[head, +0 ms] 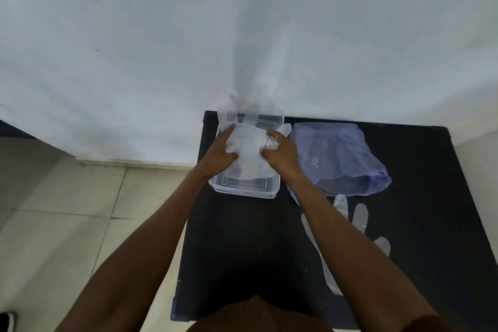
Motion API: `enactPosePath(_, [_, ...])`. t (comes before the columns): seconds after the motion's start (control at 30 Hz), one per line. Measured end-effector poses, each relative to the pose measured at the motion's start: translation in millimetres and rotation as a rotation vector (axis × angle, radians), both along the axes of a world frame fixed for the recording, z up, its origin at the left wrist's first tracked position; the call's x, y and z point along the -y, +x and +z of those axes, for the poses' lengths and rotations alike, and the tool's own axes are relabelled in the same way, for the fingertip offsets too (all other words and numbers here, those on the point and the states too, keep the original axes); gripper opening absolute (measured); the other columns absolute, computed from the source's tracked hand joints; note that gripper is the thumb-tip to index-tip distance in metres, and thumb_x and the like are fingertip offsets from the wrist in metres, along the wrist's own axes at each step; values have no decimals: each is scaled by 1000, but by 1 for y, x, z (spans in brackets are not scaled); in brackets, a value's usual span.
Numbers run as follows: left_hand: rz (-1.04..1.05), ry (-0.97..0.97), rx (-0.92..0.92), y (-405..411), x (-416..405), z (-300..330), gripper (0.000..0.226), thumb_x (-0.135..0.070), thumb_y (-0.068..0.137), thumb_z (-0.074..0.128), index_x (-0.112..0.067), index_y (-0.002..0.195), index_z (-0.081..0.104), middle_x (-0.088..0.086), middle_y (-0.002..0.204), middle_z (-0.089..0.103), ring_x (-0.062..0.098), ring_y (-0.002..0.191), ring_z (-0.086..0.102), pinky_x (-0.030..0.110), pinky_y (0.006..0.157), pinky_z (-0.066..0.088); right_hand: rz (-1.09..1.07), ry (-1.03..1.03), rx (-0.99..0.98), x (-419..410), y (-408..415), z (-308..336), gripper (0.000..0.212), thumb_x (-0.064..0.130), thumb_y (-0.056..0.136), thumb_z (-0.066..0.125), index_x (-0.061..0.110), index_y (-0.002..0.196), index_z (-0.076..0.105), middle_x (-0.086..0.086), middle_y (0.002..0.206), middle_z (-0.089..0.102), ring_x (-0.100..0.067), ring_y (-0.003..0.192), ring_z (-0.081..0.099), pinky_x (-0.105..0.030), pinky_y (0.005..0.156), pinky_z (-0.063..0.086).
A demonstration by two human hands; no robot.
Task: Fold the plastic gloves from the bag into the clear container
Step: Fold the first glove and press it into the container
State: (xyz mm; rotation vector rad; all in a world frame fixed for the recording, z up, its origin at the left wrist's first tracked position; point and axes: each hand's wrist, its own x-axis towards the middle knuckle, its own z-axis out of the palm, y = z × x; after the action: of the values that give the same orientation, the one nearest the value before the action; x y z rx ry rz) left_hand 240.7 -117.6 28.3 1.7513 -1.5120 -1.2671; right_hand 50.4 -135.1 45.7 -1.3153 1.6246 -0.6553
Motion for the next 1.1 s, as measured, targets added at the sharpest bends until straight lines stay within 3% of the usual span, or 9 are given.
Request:
enactPosePath(0.07, [-5, 72, 0, -4, 1, 6, 85, -3, 85, 66, -15, 157, 23, 3, 159, 30, 21, 145, 34, 27, 112, 37, 31, 27, -56, 2, 7, -2, 59, 1, 84, 68, 12, 140, 54, -8, 137, 60, -24, 125, 58, -20, 95, 43])
enactPosePath(0.13, [-18, 122, -2, -9, 5, 10, 73, 6, 89, 61, -2, 152, 27, -5, 140, 33, 12, 130, 36, 9, 93, 39, 62, 34, -119, 5, 14, -6, 55, -1, 83, 65, 12, 136, 57, -10, 132, 64, -26, 122, 60, -20, 90, 43])
enactPosePath(0.17, [-15, 139, -13, -12, 6, 11, 67, 11, 90, 58, 2, 150, 29, -4, 131, 33, 11, 122, 35, 8, 87, 41, 79, 26, -149, 6, 18, -8, 50, 0, 84, 63, 12, 132, 59, -9, 128, 66, -27, 119, 62, -20, 86, 42])
enactPosePath(0.27, [58, 177, -77, -13, 10, 10, 73, 7, 91, 59, -6, 154, 24, 2, 144, 38, 17, 133, 38, 27, 101, 41, 104, -14, -214, 7, 25, -13, 39, 7, 90, 60, 13, 129, 60, -8, 125, 68, -27, 115, 64, -18, 85, 39])
enactPosePath(0.4, [143, 191, -162, -13, 15, 17, 73, 3, 94, 57, -16, 157, 24, 7, 151, 42, 25, 135, 46, 34, 104, 46, 36, 2, -81, 12, 25, -12, 66, 3, 84, 69, 16, 145, 48, -5, 141, 59, -22, 126, 58, -24, 104, 46])
enactPosePath(0.5, [152, 164, -112, -11, 15, 18, 74, 1, 94, 57, -15, 157, 22, 10, 159, 33, 28, 143, 38, 37, 110, 42, -1, 48, -49, 13, 23, -11, 74, 0, 82, 69, 17, 149, 42, -6, 145, 54, -22, 130, 56, -35, 110, 47])
enactPosePath(0.73, [40, 292, 49, -22, 5, 18, 61, 3, 95, 56, -7, 150, 32, 14, 150, 44, 37, 135, 46, 48, 108, 48, 114, 253, -220, 4, 29, -28, 73, 5, 90, 61, 15, 155, 31, -10, 149, 50, -29, 132, 53, -29, 105, 45])
enactPosePath(0.97, [4, 323, 131, -25, 6, 9, 55, -5, 92, 64, -13, 143, 43, 13, 143, 52, 36, 132, 51, 47, 108, 47, 147, 301, -289, 5, 36, -40, 78, 9, 91, 64, 14, 156, 23, -15, 151, 42, -32, 135, 47, -34, 106, 45])
enactPosePath(1.1, [63, 266, 85, -32, 5, 20, 50, -3, 98, 55, 0, 146, 39, 19, 150, 45, 39, 137, 45, 36, 102, 44, 105, 211, -250, 3, 40, -40, 70, 6, 86, 68, 12, 148, 36, -14, 142, 50, -32, 129, 53, -35, 100, 51])
